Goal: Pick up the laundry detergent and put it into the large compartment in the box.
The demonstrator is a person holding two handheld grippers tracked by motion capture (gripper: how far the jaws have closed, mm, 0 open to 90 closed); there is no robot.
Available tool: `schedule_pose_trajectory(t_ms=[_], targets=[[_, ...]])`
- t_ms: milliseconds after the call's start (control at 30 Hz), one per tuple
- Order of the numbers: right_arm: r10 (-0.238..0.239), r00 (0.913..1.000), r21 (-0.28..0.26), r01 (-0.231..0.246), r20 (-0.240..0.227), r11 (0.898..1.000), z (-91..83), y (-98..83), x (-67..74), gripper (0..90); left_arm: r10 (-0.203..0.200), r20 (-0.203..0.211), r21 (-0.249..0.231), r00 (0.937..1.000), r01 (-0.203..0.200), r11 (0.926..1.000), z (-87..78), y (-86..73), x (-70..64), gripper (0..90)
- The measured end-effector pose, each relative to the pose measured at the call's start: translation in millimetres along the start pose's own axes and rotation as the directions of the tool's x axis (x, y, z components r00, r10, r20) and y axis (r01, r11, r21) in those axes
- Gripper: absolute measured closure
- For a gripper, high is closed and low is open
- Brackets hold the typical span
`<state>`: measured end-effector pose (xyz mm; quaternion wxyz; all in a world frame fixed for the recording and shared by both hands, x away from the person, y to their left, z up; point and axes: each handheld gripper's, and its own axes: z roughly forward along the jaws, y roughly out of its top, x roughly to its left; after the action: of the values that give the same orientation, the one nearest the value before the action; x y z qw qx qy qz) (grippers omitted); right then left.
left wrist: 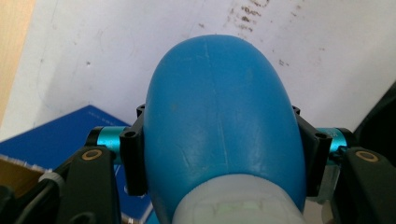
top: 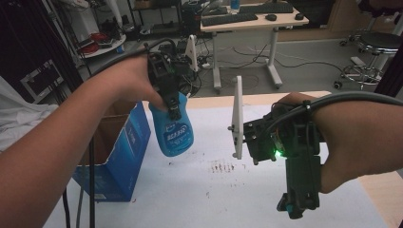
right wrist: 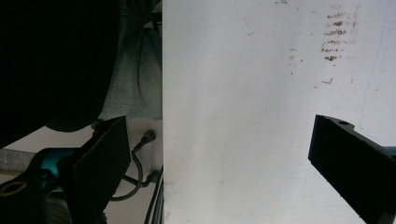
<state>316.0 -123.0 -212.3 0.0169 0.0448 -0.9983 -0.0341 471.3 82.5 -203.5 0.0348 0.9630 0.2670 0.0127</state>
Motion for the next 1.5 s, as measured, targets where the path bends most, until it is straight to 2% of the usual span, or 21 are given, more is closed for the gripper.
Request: schedule_pose_trajectory(t_ms=[167,200,233,300,333,367,400,433,533,600,633,667,800,900,933,1033,1067,1200,1300,1433,1500], targets=[[-0.011,0.9999,-0.003,0.011,0.0,1.0,-0.8,1.0,-0.5,5.1,-0.023,0.002,0.013,0.9997,0.023,0.9997,-20.6,-11.6,-0.9,36.6],[0.034,0.9994,0.013,-0.034,-0.007,0.999,-2.3,1.3,2.7,5.1,-0.027,0.005,0.013,0.9996,0.027,0.9996,-25.9,-14.4,-0.9,36.6],[-0.019,0.9998,-0.005,0.019,0.005,1.0,-1.3,1.4,-0.7,5.1,-0.029,0.004,0.014,0.9996,0.029,0.9995,-30.0,-16.5,-1.0,36.5],[-0.03,0.9995,-0.003,0.03,0.007,1.0,-1.5,1.7,-1.0,5.1,-0.033,0.004,0.015,0.9994,0.033,0.9993,-37.3,-20.1,-1.0,36.5],[-0.032,0.9995,-0.003,0.032,0.006,0.999,-1.5,2.0,-1.0,5.1,-0.041,0.007,0.014,0.9991,0.041,0.999,-41.3,-22.2,-1.1,36.6],[0.015,0.9999,0.025,-0.015,0.001,1.0,-3.0,2.3,2.5,5.1,-0.046,0.006,0.011,0.9989,0.046,0.9989,-45.5,-24.3,-0.9,36.6],[-0.027,0.9996,-0.002,0.027,0.005,1.0,-1.7,2.6,-0.3,5.1,-0.054,0.006,0.011,0.9985,0.054,0.9985,-49.4,-26.4,-0.8,36.6],[-0.03,0.9995,-0.004,0.03,0.004,1.0,-1.6,2.8,-0.5,5.1,-0.059,0.004,0.008,0.9983,0.059,0.9982,-53.4,-28.5,-0.7,36.5],[-0.019,0.9998,-0.005,0.019,0.005,1.0,-1.5,3.6,0.7,5.1,-0.077,0.015,0.003,0.9969,0.077,0.997,-65.6,-36.4,1.5,36.6],[0.005,1.0,0.018,-0.005,0.001,1.0,-2.4,3.8,3.0,5.1,-0.082,0.022,0.001,0.9964,0.082,0.9966,-72.2,-41.2,3.0,36.6],[0.004,1.0,0.014,-0.004,0.0,1.0,-2.4,4.1,3.1,5.1,-0.088,0.027,-0.001,0.9958,0.088,0.9961,-77.1,-44.8,3.8,36.6],[-0.024,0.9997,-0.004,0.024,0.005,1.0,-1.5,4.1,1.4,5.1,-0.092,0.031,-0.004,0.9952,0.093,0.9957,-81.2,-47.8,4.5,36.6],[-0.019,0.9998,-0.003,0.019,0.006,1.0,-1.5,3.6,2.0,5.1,-0.117,0.031,-0.006,0.9927,0.117,0.9931,-94.6,-59.8,6.7,36.6],[0.012,0.9999,0.02,-0.012,0.002,1.0,-2.8,3.4,4.7,5.1,-0.163,0.03,-0.014,0.9862,0.163,0.9865,-102.8,-70.8,10.2,36.6],[-0.026,0.9996,-0.002,0.027,0.009,1.0,-2.1,3.7,2.3,5.1,-0.185,0.029,-0.017,0.9823,0.185,0.9825,-104.9,-74.6,11.5,36.6],[0.005,1.0,0.019,-0.005,0.003,1.0,-2.8,4.7,4.9,5.1,-0.239,0.019,-0.009,0.9708,0.239,0.9709,-110.4,-86.2,16.6,36.6],[-0.031,0.9995,0.001,0.031,0.008,1.0,-1.7,5.3,2.7,5.1,-0.254,0.018,-0.011,0.967,0.254,0.9671,-112.0,-90.1,18.5,36.6],[-0.022,0.9997,0.006,0.022,0.005,1.0,-1.6,7.8,4.5,5.1,-0.29,0.015,0.002,0.9569,0.29,0.957,-117.0,-104.9,28.5,36.6],[-0.026,0.9997,-0.001,0.026,0.005,1.0,-1.6,8.5,4.3,5.1,-0.324,0.009,-0.007,0.9461,0.324,0.9461,-118.2,-114.3,35.6,36.6],[-0.013,0.9999,0.007,0.013,0.003,1.0,-1.0,8.8,3.8,5.1,-0.338,-0.013,-0.013,0.9411,0.338,0.9411,-117.1,-123.9,44.2,36.5],[-0.02,0.9998,0.002,0.02,0.002,1.0,-0.7,9.1,3.1,5.1,-0.326,-0.024,-0.006,0.9451,0.326,0.9454,-114.3,-126.6,47.2,36.6]])
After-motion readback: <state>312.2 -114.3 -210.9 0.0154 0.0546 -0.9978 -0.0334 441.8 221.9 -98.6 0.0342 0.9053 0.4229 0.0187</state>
